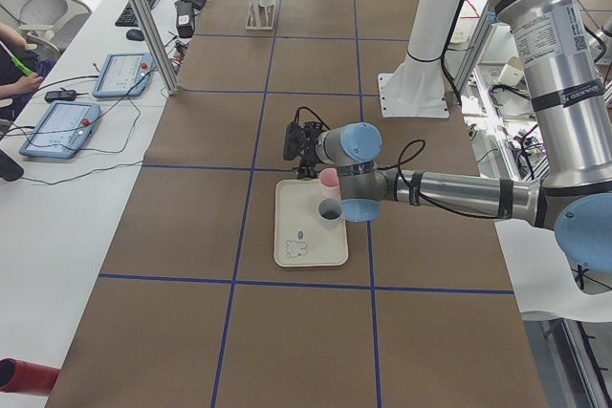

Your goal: Transfer IKEA cup to right arm and place on rack

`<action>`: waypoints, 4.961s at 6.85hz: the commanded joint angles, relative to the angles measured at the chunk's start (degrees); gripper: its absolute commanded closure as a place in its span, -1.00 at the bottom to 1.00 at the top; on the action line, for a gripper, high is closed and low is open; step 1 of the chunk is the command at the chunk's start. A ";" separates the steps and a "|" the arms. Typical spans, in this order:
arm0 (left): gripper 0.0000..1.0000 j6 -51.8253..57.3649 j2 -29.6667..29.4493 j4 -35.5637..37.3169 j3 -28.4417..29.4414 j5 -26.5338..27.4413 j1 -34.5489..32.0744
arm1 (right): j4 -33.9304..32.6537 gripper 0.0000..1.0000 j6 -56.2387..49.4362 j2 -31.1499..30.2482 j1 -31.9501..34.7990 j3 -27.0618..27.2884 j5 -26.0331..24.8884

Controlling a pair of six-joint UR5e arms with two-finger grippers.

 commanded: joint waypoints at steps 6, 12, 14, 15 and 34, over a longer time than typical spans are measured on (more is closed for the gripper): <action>-0.99 0.41 -0.24 -0.73 3.08 -0.48 -0.35 | 0.16 1.00 -3.29 -1.64 -6.93 -3.40 -10.08; -0.99 -1.97 -0.59 -0.73 2.73 -0.13 -0.27 | -0.02 1.00 -3.47 -1.55 -5.61 -4.98 -10.16; -0.99 -1.88 -0.59 -0.73 3.08 0.05 -0.27 | -0.02 1.00 -3.39 -1.72 -5.96 -5.07 -10.08; -0.99 -1.88 -0.59 -0.73 3.08 0.05 -0.27 | -0.10 1.00 -3.39 -1.73 -6.31 -5.07 -10.16; -0.99 -4.34 -0.77 -0.82 4.22 -0.48 0.00 | 11.66 1.00 5.14 -1.28 -11.32 -8.66 -29.85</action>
